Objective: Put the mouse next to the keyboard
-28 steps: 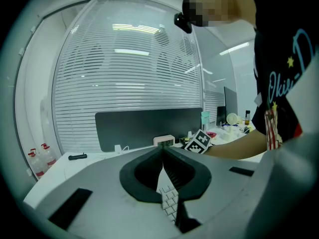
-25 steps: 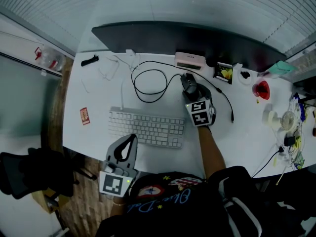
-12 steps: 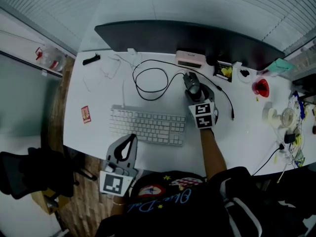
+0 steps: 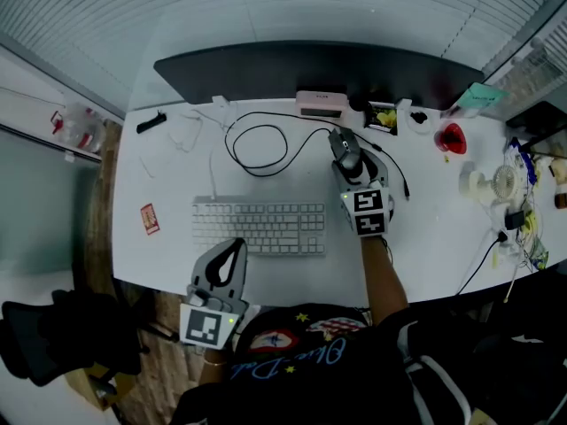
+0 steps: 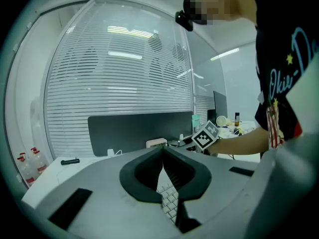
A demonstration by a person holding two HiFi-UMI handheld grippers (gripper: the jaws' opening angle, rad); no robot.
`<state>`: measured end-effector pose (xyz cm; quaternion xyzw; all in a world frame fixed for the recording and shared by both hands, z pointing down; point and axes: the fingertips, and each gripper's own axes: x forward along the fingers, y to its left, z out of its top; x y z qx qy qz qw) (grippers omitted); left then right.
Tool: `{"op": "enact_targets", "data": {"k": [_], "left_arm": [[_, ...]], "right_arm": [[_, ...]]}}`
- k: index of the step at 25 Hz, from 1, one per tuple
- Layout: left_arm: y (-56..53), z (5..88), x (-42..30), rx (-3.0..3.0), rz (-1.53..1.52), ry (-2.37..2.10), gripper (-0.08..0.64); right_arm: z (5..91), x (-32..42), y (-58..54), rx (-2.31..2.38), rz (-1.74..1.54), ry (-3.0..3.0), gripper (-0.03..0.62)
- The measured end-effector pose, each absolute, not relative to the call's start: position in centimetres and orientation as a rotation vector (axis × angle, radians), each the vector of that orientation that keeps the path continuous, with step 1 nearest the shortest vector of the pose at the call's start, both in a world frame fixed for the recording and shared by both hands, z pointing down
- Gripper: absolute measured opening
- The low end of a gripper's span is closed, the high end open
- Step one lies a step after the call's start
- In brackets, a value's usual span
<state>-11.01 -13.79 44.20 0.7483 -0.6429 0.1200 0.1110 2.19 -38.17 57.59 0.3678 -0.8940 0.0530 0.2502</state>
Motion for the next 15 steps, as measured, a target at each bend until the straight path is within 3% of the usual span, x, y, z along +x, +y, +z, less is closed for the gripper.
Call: {"op": "enact_targets", "data": {"k": [15], "left_arm": [[-14.6, 43.2, -9.1, 2.442, 0.301, -1.682, 0.000]], "right_arm": [[54.8, 11.3, -33.5, 1.311, 0.198, -2.303, 0.264]]}}
